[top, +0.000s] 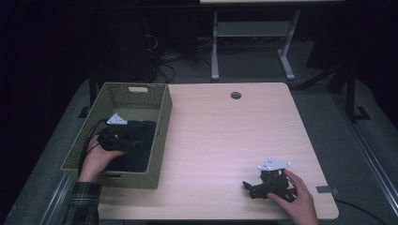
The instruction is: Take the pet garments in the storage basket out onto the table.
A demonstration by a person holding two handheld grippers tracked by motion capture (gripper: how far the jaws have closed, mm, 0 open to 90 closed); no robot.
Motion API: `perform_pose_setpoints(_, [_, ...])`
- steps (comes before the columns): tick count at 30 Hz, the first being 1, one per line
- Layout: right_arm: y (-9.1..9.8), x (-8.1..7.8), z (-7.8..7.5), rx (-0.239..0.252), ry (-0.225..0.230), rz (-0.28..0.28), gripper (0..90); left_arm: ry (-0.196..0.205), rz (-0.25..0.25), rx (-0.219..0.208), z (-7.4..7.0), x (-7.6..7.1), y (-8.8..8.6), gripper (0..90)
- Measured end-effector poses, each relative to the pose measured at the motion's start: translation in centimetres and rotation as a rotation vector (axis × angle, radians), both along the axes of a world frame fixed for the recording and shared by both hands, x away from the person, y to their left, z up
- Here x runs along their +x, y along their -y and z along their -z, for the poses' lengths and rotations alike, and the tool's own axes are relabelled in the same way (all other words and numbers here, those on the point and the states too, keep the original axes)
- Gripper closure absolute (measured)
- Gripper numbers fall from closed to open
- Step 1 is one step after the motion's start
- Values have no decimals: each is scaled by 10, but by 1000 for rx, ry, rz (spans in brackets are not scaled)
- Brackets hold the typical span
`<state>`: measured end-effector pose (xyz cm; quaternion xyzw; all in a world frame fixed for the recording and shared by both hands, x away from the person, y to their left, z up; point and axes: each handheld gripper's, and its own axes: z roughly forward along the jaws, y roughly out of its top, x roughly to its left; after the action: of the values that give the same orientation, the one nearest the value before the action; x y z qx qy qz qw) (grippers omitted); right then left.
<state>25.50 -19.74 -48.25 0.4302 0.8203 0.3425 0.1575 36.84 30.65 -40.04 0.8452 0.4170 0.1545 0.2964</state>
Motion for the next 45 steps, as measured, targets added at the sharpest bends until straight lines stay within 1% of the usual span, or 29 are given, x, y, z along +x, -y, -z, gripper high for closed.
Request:
perform_pose_setpoints(2, [0, 0, 0, 0, 0, 0, 0, -11, -1, 25, 2, 1, 2, 145])
perform_pose_setpoints(4, [0, 0, 0, 0, 0, 0, 0, -33, -2, 43, 5, 2, 3, 145])
perform_pose_setpoints(5, [0, 0, 0, 0, 0, 0, 0, -49, -5, 49, 6, 2, 4, 145])
perform_pose_setpoints(6, [0, 0, 0, 0, 0, 0, 0, -57, -6, 55, 7, 3, 4, 145])
perform_pose_setpoints(8, [0, 0, 0, 0, 0, 0, 0, -65, 2, 89, 9, 4, 6, 146])
perform_pose_setpoints(9, [0, 0, 0, 0, 0, 0, 0, -74, 3, 93, 10, 4, 7, 147])
perform_pose_setpoints(11, [0, 0, 0, 0, 0, 0, 0, -101, 5, 108, 13, 6, 8, 148])
perform_pose_setpoints(13, [0, 0, 0, 0, 0, 0, 0, -132, 3, 135, 17, 7, 9, 149])
perform_pose_setpoints(15, [0, 0, 0, 0, 0, 0, 0, -147, 8, 155, 19, 8, 11, 148])
perform_pose_setpoints(20, [0, 0, 0, 0, 0, 0, 0, -194, 6, 177, 25, 10, 14, 145])
perform_pose_setpoints(25, [0, 0, 0, -1, 4, -1, 0, -206, 0, 171, 26, 11, 14, 144])
perform_pose_setpoints(26, [0, 0, 0, -1, 3, -1, 0, -208, 3, 175, 27, 11, 14, 145])
perform_pose_setpoints(28, [0, 0, 0, -2, 4, -1, 0, -217, 18, 197, 28, 11, 15, 155])
perform_pose_setpoints(29, [0, 0, 0, -2, 5, -2, 0, -228, 26, 201, 28, 10, 16, 182])
perform_pose_setpoints(32, [0, 0, 0, -1, 4, -1, 0, -250, 24, 190, 27, 10, 16, 274])
perform_pose_setpoints(34, [0, 0, 0, -1, 3, 0, 0, -256, 22, 182, 25, 9, 15, 366])
perform_pose_setpoints(35, [0, 0, 0, -2, 3, -1, 0, -258, 22, 178, 24, 9, 15, 428])
perform_pose_setpoints(36, [0, 0, 0, -2, 3, -1, 0, -265, 24, 164, 23, 9, 14, 484])
perform_pose_setpoints(39, [0, 0, 0, -1, 3, -1, 0, -272, 12, 149, 21, 9, 12, 611])
perform_pose_setpoints(41, [0, 0, 0, 0, 0, 0, 0, -277, 4, 147, 20, 9, 12, 640])
perform_pose_setpoints(44, [0, 0, 0, 0, 0, 0, 0, -275, -2, 142, 18, 9, 11, 662])
perform_pose_setpoints(45, [0, 0, 0, -1, 0, 1, 0, -266, -1, 132, 16, 10, 10, 669])
